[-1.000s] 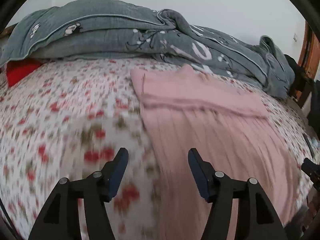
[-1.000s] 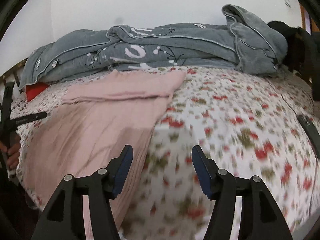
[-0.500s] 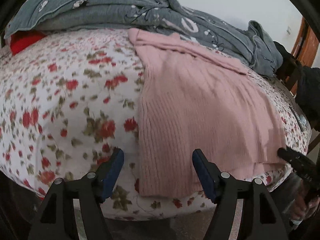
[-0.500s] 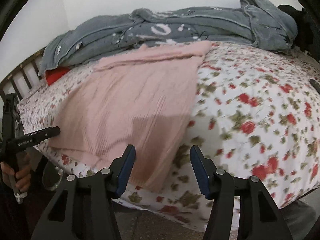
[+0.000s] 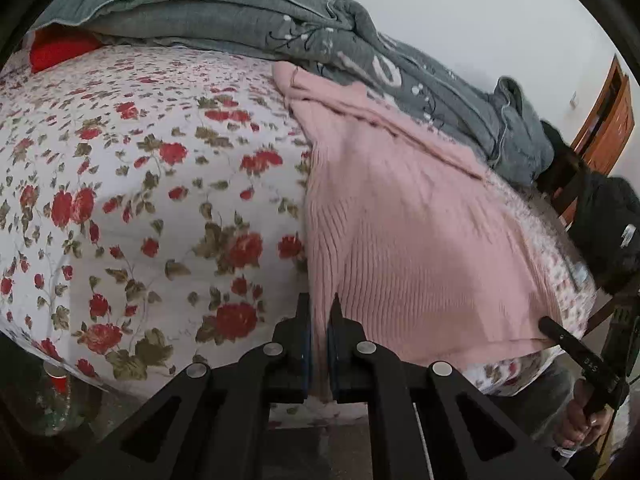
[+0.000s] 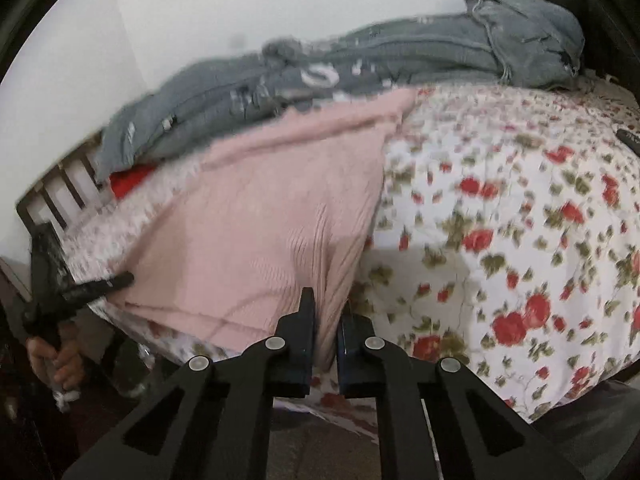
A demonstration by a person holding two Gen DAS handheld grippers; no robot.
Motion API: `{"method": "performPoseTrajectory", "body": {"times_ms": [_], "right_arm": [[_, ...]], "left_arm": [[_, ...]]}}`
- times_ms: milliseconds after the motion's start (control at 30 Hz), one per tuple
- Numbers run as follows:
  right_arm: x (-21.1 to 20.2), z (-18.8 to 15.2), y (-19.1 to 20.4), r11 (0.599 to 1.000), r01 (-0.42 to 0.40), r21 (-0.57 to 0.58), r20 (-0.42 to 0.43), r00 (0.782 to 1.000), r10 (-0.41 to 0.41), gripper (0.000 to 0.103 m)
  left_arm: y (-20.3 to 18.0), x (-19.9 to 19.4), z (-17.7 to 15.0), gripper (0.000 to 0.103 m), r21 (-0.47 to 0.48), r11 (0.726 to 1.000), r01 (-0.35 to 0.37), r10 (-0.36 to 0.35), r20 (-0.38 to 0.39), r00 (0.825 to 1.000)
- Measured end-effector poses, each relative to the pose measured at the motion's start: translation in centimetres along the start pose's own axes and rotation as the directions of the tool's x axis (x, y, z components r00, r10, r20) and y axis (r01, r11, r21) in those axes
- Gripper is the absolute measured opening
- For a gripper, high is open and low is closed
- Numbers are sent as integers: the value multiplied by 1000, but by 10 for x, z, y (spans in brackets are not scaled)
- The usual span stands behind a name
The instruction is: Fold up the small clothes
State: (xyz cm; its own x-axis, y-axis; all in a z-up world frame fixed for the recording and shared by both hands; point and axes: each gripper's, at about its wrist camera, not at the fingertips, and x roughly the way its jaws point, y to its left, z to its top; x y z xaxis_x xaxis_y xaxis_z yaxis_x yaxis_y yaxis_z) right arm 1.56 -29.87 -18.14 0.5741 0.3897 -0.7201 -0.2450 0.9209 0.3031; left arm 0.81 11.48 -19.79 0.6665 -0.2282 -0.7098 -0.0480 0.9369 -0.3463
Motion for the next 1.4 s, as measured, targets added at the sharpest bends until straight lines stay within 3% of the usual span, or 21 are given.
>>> {"method": "performPoseTrajectory", "body": {"times_ms": [133,267,333,433,467,500,567,700,933,1033,1100,1167,1267,1300,1400], "right_arm": [[6,-3,2,1000,-13,-1,-31,999,13,11],[-6,2,-2,1000,-11,2,6,1000,11,18],[-8,3,-7,1000,-22,22,23,1000,21,24],[5,7,-6,999,-13,32,-4,1000,14,23],[10,7,-6,1000,-4,27,-21,1000,5,8],[11,6,-6,1000,-3,21,-19,1000,4,8],[-2,4,-7,1000,-15,21,33,999,15,7],[-27,2,-21,997,-60,42,106,993,55,4],[-17,-1,-28,993,-84,83,55,995,80,5],[-10,1,-17,994,-88,69,46,995,85,11],[-1,3,-13,995,-71,70,31,997,69,25],[11,3,-9,995,-65,72,-5,998,66,25],[18,-2,-2,999,-36,34,-27,999,37,20],[17,-4,-1,999,-27,17,-25,999,28,4],[8,-7,-13,997,-55,56,-6,998,55,5]], "left_arm": [[-3,1,-7,16,15,1000,1,0,-38,999],[-1,-3,-10,41,38,999,-25,26,-21,999],[0,-3,-9,43,22,1000,-5,5,-18,1000],[-4,0,-6,41,17,1000,-3,4,-7,1000],[-5,1,-5,35,17,1000,-5,5,-3,1000],[-6,1,-4,22,16,1000,-5,5,2,1000],[-6,0,-3,10,20,1000,7,-7,4,1000],[-3,-2,-4,9,31,1000,-5,5,7,1000],[-5,1,-7,9,39,999,-6,7,-13,1000],[-9,3,-6,14,45,999,-6,7,-28,1000],[-10,7,-4,20,38,999,-2,4,-42,999],[-11,9,-4,20,35,999,-7,8,-37,999],[-11,9,-4,20,28,1000,-10,11,-29,1000],[-10,8,-5,18,27,1000,-9,10,-26,1000],[-4,1,-7,8,22,1000,21,-21,-18,1000]]}}
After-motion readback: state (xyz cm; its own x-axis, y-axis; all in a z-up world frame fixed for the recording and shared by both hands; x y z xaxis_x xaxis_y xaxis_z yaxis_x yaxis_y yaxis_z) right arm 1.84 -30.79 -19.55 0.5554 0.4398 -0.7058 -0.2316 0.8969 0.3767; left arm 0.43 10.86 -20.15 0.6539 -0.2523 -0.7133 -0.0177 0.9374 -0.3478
